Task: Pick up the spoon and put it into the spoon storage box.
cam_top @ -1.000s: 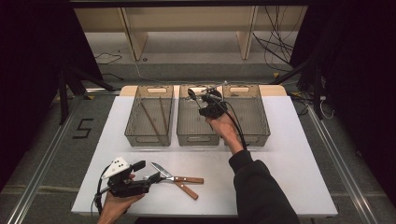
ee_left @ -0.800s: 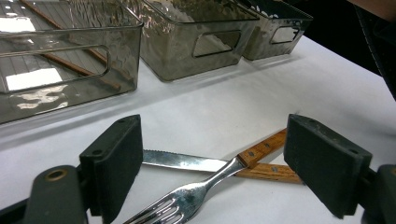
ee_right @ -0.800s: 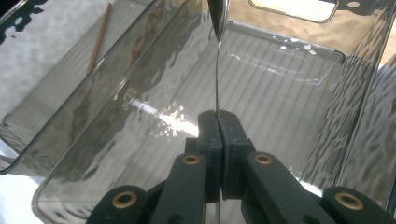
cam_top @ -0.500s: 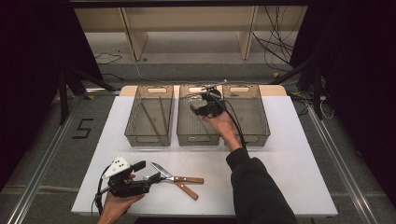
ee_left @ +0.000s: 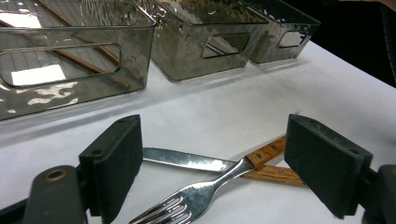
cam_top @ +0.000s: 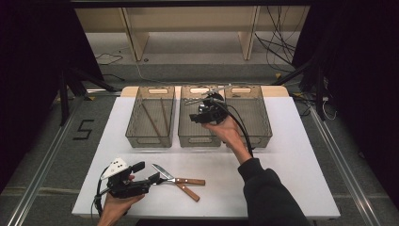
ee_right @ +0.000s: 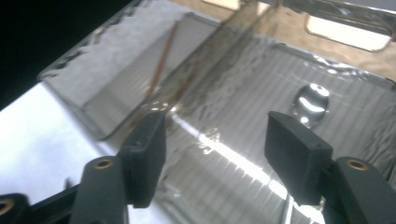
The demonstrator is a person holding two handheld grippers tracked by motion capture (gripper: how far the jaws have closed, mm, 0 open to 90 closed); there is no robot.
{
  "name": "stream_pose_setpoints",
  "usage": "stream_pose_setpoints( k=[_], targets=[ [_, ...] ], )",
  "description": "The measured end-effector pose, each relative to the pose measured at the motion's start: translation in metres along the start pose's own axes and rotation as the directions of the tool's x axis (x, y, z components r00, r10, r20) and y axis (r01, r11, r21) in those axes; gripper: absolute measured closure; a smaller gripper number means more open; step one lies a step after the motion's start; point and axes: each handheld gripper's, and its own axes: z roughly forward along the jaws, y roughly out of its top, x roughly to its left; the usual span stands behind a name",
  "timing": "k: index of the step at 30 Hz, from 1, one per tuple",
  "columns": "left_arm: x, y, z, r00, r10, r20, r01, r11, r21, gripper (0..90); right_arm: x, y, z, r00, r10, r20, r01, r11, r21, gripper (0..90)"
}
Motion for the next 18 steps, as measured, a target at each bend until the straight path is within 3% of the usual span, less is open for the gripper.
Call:
stream_pose_setpoints(
  k=[10, 18],
  targets=[
    [0.001, 0.001, -0.002, 0.9999, -0.004, -0.016, 0.004, 0.9999, -0.014, 19.0, 0.023, -0.021, -0.031, 0.9913, -0.082, -0.103, 0.077, 0.996, -0.050, 32.9],
    [0.002, 0.001, -0.003, 0.9997, -0.003, -0.024, 0.003, 0.9998, -0.020, 19.0, 0.039, -0.045, -0.041, 0.9792, -0.145, -0.141, 0.140, 0.989, -0.049, 31.5]
  ],
)
